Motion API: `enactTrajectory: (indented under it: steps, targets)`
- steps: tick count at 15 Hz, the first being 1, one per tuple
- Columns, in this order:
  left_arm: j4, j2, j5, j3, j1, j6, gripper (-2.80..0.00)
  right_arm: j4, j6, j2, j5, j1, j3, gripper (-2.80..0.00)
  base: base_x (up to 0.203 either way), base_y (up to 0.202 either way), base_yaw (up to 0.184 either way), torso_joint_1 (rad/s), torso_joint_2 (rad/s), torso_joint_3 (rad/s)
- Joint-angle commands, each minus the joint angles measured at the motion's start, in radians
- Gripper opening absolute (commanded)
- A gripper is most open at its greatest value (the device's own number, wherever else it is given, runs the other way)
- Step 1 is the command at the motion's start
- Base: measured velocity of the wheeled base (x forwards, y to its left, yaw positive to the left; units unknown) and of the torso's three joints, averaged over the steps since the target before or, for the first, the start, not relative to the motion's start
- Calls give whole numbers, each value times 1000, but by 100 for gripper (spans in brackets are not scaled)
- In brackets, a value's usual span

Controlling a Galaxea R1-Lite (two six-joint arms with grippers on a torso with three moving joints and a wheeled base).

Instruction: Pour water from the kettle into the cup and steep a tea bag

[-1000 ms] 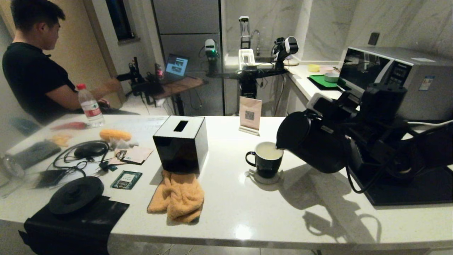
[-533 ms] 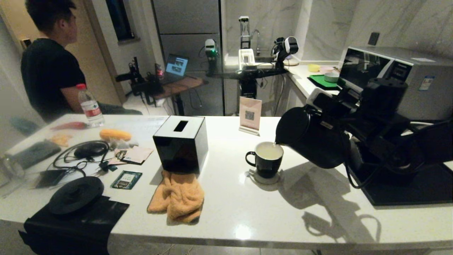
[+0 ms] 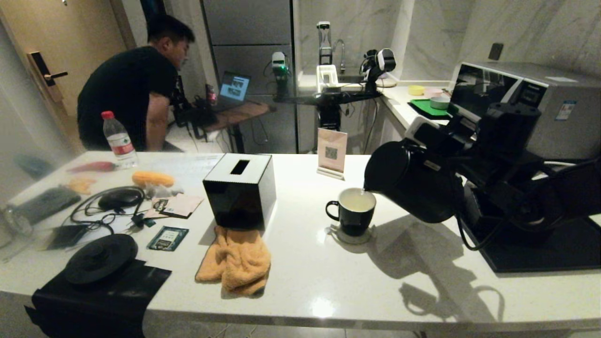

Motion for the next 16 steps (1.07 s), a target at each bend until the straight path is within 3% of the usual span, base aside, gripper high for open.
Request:
enactTrajectory:
  steps: [1,6,16]
  targets:
    - [0,0,0,0,0,0,-280,-11,2,-4,0,1,15,-280,0,0,0,0,0,0]
    - [0,0,0,0,0,0,-280,-13,77,-20,-9,0,56,-280,0,0,0,0,0,0]
    - [0,0,0,0,0,0,-280,-49,326,-55,-143,-14,104,-280,0,0,0,0,0,0]
